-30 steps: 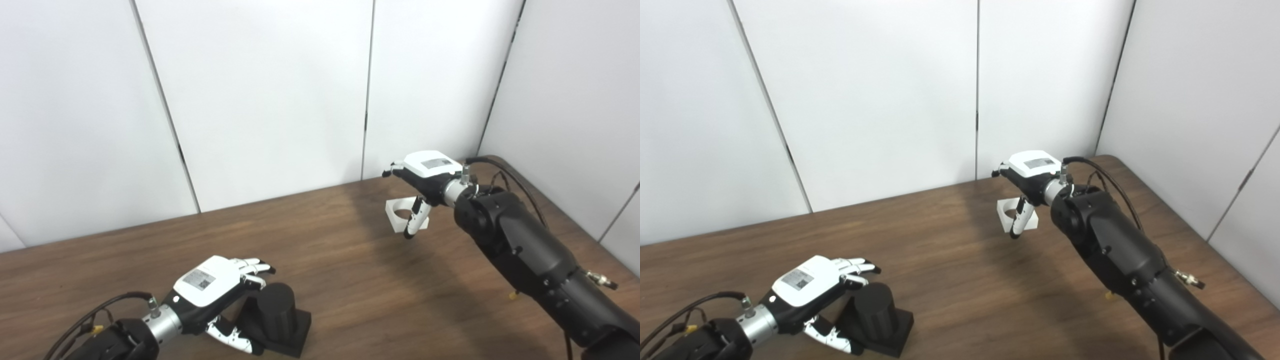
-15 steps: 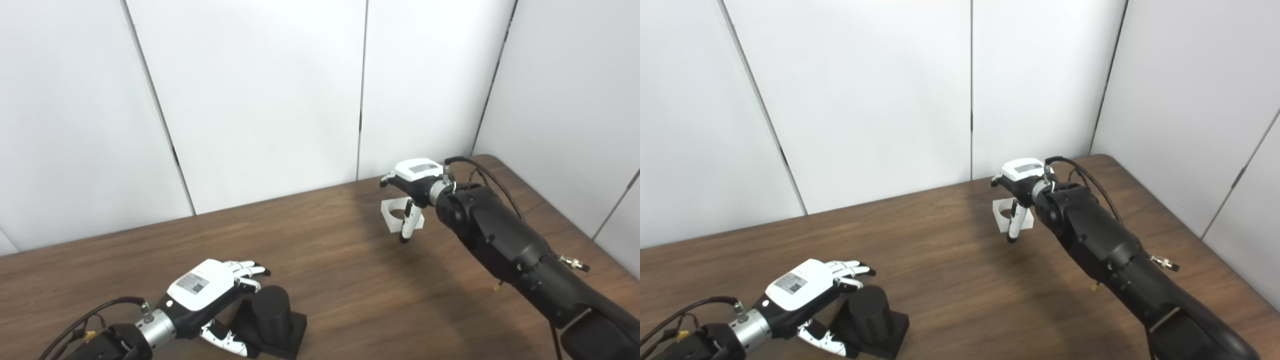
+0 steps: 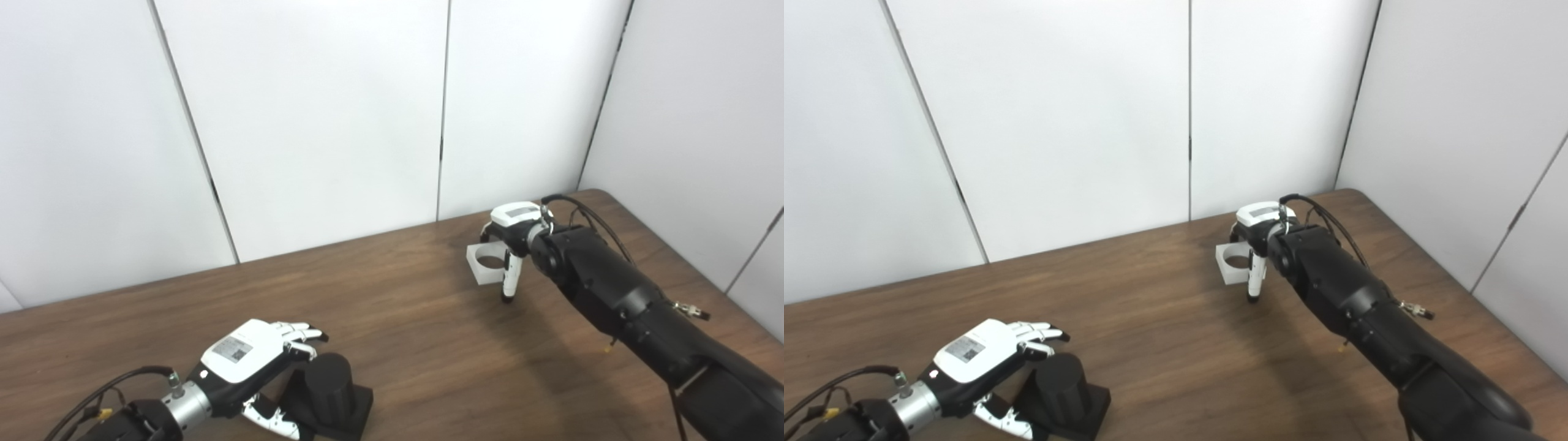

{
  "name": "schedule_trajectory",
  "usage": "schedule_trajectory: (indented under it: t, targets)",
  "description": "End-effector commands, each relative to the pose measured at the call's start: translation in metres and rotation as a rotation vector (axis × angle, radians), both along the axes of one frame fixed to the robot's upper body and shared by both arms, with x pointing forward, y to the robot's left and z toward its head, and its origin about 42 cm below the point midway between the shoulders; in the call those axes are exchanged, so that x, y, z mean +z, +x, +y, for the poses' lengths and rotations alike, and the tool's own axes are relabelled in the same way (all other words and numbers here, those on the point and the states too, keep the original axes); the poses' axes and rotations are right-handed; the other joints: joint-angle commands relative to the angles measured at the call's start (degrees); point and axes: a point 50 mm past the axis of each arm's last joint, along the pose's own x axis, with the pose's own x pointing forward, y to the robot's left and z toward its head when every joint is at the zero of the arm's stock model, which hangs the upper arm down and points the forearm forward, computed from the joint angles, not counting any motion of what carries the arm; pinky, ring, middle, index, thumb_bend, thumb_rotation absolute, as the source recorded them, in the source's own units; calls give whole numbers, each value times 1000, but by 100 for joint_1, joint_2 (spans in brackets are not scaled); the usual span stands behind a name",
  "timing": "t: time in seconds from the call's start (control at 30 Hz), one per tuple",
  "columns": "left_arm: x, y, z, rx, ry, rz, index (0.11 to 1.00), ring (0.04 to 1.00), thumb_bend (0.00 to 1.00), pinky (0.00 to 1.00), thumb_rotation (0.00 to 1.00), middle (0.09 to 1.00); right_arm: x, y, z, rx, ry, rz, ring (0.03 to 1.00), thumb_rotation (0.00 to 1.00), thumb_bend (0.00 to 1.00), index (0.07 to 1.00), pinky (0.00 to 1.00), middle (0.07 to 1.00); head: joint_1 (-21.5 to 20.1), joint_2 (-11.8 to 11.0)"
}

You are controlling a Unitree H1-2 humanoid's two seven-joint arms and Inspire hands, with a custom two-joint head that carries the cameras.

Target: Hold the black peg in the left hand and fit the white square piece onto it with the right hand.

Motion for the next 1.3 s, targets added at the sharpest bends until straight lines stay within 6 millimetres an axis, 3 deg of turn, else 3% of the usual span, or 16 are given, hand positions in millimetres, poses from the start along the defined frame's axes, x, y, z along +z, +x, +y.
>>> schedule_trajectory:
  t: [0.0,0.27,0.43,0.47,0.5,0.57,0.93,1.27]
  targets:
    - [-45,-24,36,-8,245,121,491,895,523,850,70,878,29,13,-2,1,-24,-97,904,154,885,774,793,905,-9,1]
    - [-43,-25,38,-12,227,110,491,895,523,839,70,880,17,12,-11,-12,-21,-100,870,137,889,703,755,866,-15,36]
    - [-43,-25,39,-10,219,119,491,885,523,834,68,872,13,9,-19,-25,6,-99,857,139,851,595,762,839,-6,64]
    - [-43,-26,39,-10,221,119,491,885,523,835,69,873,12,9,-20,-26,13,-101,857,140,692,544,764,834,11,105]
    - [-42,-26,39,-11,222,118,491,884,523,834,68,871,12,8,-21,-25,17,-102,852,140,593,509,757,822,11,105]
    - [-41,-26,38,-11,227,116,491,884,523,834,68,870,11,7,-22,-18,23,-105,848,139,543,489,751,808,18,117]
    - [-35,-26,35,-18,236,120,491,881,523,825,69,869,6,1,-18,21,61,-163,821,132,524,480,734,760,37,170]
    - [-31,-28,31,-17,236,122,490,874,524,809,67,863,10,-10,-16,112,43,-285,837,133,524,480,823,760,289,336]
